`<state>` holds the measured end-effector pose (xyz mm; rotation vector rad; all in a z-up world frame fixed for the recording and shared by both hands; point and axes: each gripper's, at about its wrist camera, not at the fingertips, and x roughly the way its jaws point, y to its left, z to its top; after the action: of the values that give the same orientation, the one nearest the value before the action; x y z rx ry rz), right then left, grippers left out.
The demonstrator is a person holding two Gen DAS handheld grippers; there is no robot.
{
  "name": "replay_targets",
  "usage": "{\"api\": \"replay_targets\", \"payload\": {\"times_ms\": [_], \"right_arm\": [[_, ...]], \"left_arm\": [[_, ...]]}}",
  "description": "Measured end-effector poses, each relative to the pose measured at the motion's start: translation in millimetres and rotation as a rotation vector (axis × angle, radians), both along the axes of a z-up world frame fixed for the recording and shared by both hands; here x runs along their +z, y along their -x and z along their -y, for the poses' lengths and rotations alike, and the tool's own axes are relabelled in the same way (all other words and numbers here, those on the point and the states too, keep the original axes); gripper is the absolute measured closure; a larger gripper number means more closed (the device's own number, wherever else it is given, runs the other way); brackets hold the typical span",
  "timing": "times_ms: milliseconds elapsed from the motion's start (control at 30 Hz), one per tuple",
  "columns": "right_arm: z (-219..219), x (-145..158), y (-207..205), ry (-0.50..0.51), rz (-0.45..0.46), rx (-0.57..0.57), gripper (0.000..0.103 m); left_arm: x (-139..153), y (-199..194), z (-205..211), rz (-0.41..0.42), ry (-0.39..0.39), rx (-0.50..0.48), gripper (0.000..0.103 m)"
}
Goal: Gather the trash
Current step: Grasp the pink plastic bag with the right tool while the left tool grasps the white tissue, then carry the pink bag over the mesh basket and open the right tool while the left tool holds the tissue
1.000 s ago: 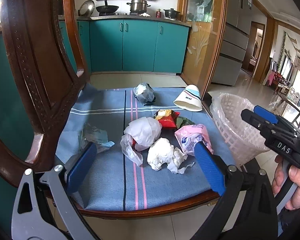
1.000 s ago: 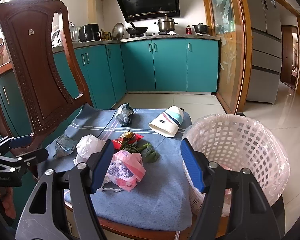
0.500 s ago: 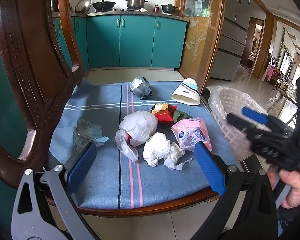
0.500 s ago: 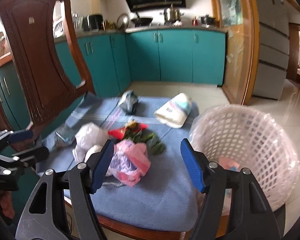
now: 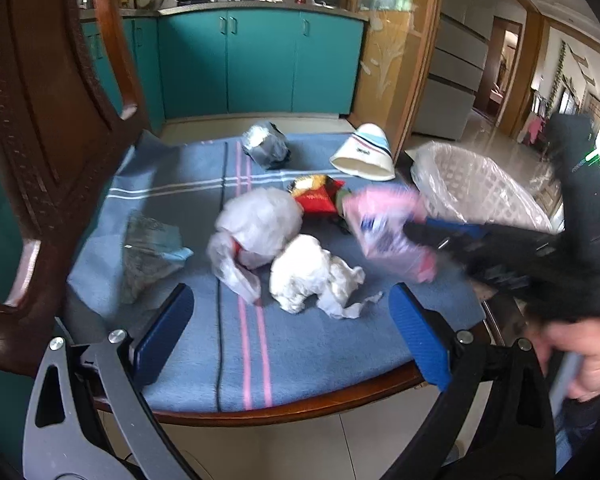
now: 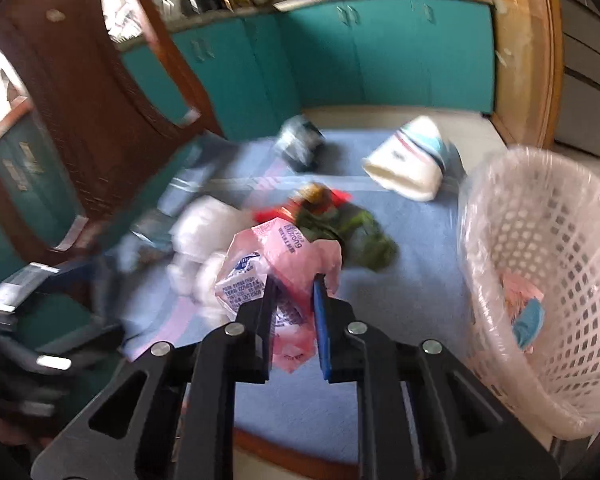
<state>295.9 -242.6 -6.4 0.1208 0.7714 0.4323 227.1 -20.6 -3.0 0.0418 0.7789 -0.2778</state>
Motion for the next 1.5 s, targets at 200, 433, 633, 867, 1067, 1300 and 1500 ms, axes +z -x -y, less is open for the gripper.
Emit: {"api": "replay_targets", "payload": {"times_ms": [200, 433, 633, 867, 1067, 1300, 1500], "right_arm": [[24, 39, 32, -0.079, 0.129, -0.042, 0.085], [30, 29, 25, -0.078, 0.099, -0.071, 0.085], [26, 30, 27, -0.064, 0.111, -0.044, 0.085], [28, 33, 28, -0.077, 0.127, -0.051, 0.085], [13, 38, 38, -0.058, 0.153, -0.019, 0.085], [-4, 37, 44, -0.021, 0.171, 0.0, 0.085], [-3, 36, 43, -0.01, 0.172, -0.022, 0.085]], "left_arm": [[-20, -17, 27, -0.022, -0.04, -0.066, 0.005], [-47, -58, 32, -0.124, 0.024, -0.001, 0.03], [-37, -55, 23, -0.168, 0.091, 0.01, 0.069], [46, 9, -2, 0.058, 0.138, -0.013, 0.069], [69, 25, -24, 0.157, 0.137, 0.028, 0.069], [48, 12, -26, 0.092, 0.113, 0.051, 0.068], [45, 12, -24, 0.086, 0.11, 0.048, 0.068]]}}
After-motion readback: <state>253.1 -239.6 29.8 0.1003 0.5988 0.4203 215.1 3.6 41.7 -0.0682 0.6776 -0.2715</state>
